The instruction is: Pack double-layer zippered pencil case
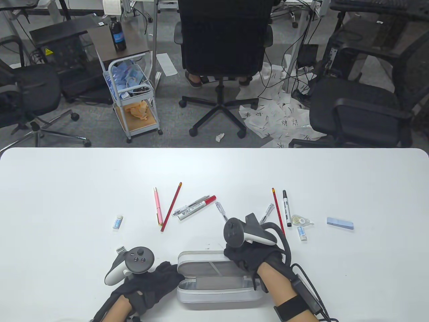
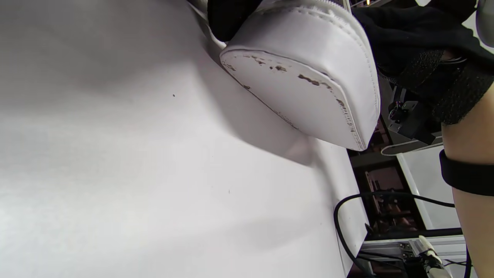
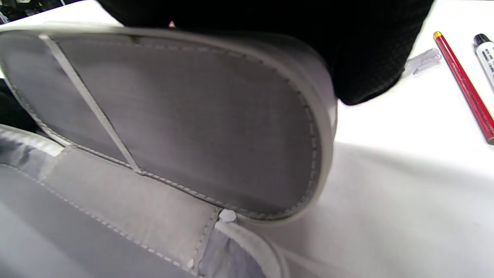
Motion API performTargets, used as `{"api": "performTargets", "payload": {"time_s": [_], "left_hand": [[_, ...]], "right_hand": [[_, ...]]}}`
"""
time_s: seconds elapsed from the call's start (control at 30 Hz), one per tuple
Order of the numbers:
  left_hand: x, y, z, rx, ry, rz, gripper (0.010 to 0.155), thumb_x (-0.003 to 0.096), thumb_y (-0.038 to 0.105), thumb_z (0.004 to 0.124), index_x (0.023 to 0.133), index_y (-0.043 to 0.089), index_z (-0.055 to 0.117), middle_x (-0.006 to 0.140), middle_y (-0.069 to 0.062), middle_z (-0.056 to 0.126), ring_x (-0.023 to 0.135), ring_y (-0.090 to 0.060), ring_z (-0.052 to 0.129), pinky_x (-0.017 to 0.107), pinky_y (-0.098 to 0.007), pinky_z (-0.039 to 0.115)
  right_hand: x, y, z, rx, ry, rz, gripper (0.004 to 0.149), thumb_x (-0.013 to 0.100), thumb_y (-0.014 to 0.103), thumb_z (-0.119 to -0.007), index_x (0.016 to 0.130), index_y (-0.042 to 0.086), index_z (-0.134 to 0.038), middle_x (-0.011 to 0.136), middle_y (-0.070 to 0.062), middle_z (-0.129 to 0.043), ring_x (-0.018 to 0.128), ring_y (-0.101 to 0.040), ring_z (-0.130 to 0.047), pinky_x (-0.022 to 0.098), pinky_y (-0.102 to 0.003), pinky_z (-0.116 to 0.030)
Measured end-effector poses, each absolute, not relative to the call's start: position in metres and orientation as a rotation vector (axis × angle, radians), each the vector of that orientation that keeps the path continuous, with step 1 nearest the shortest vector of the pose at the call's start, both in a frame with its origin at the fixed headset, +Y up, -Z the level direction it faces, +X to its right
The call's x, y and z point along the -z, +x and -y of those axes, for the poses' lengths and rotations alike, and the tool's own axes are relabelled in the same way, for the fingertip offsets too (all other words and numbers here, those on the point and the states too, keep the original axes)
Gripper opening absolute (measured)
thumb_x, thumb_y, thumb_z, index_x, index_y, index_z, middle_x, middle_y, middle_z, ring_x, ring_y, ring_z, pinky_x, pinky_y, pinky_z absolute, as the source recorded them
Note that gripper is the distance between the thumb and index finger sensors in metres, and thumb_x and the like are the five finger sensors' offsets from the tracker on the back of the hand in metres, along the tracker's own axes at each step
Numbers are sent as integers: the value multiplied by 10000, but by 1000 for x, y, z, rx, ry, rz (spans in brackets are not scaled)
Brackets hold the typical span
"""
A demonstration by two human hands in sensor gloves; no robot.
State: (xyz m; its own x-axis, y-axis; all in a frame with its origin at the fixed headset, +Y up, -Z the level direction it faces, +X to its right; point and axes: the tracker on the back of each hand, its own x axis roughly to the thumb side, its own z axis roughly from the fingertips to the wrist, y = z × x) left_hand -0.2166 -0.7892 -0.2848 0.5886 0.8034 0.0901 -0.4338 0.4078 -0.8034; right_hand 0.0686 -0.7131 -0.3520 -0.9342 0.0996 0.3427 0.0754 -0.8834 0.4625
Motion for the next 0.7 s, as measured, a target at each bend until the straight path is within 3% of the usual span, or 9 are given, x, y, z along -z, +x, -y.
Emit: {"api": "performTargets", "payload": {"time_s": [0.1,0.3,0.43,0.57,0.7], "left_hand": [[284,-214,789,-810,-827,515,695,637,456,522,1152,-9,539,1236,-229,250,1017,-456,3,705,-589,142],[279,-207,791,-700,-841,543,719,635,459,682,1172,30,475,1227,-188,165,995,-448,-54,695,-587,102],[275,-200,790,-549,-821,558,705,625,398,730,1182,104,411,1216,-162,132,994,-447,-59,702,-590,104],[273,-197,789,-483,-804,562,720,626,437,715,1187,138,378,1217,-159,112,1002,-460,-39,711,-598,128],[274,-195,776,-369,-767,568,720,610,497,679,1192,144,444,1243,-164,222,1052,-491,89,745,-634,249]], "right_hand": [[358,68,714,-2999,527,-763,539,552,490,-535,1000,236,-693,923,-108,-885,786,-395,-881,539,-525,-786],[375,63,718,-3068,403,-737,537,556,490,-542,996,227,-704,894,-106,-914,751,-389,-916,483,-473,-832],[379,46,729,-3343,467,-598,535,545,502,-597,951,202,-775,751,-70,-1013,579,-314,-1027,330,-309,-898],[376,36,732,-3388,550,-513,518,536,509,-602,928,230,-793,720,-17,-1037,546,-255,-1062,309,-255,-926],[373,48,718,-3221,526,-384,523,532,507,-614,939,226,-782,763,-40,-1015,594,-288,-1038,350,-297,-915]]}}
